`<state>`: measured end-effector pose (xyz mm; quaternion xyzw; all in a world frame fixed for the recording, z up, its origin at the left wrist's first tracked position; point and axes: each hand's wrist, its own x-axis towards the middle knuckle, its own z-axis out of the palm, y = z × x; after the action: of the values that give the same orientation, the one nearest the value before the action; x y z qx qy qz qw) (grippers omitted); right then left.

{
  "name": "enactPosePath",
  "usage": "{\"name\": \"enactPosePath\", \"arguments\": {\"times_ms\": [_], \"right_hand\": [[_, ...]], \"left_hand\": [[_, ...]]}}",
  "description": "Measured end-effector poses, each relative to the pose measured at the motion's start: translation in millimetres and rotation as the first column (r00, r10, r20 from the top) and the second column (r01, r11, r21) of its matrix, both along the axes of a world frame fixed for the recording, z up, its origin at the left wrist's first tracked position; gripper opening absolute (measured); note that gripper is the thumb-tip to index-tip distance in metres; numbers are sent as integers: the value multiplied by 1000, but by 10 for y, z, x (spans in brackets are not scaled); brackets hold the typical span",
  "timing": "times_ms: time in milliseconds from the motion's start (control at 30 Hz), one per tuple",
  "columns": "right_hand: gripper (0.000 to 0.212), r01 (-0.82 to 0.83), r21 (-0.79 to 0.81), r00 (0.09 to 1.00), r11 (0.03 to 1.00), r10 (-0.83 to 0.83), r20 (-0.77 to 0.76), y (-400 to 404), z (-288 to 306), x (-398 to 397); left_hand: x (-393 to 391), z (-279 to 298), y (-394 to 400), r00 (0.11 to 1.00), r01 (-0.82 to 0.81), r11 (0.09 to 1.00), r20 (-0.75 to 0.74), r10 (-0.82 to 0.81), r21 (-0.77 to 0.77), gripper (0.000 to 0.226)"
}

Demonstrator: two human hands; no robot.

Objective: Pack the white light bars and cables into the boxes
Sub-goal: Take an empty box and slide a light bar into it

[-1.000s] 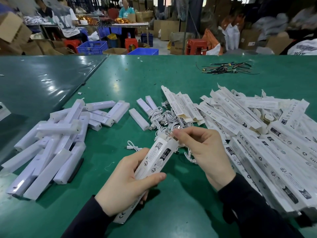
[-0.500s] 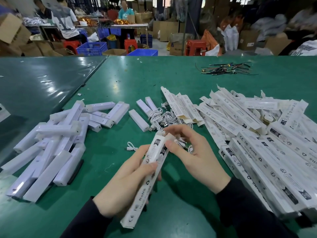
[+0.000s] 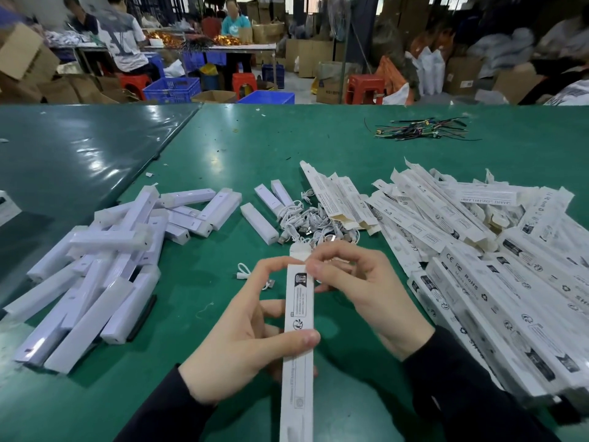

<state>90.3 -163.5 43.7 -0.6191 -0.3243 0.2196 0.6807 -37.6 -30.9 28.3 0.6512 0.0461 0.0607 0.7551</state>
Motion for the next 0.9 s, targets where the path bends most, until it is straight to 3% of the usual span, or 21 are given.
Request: {"name": "enactPosePath", "arguments": {"times_ms": [100,167,267,433,700,900], "right_hand": [[30,75,57,956,996,-55,-289,6,14,1],[39,53,-27,939,998,-59,-339,11,21,7],[27,-14,-88,946,996,-15,-323,15,-7,2],[11,-30,-26,970,999,23,-240,11,-5,-25],[12,-17,-13,982,1000,14,-190,21,-34,-11],[19,-53,-28,998,998,54,41,12,-93,-1]], "left_hand": [[11,-14,-4,1000,-17,1000,-21,17,-10,53],[16,-37,-8,999,-1,1000,-41,2,25,51],[26,-63,-34,998,23,998,-61,-19,66,50],[28,-96,-31,998,-32,996,-54,37,84,55],[11,-111,-28,998,-42,993,-52,48,107,65],[21,-94,-8,999,-51,989,18,49,139,74]]}}
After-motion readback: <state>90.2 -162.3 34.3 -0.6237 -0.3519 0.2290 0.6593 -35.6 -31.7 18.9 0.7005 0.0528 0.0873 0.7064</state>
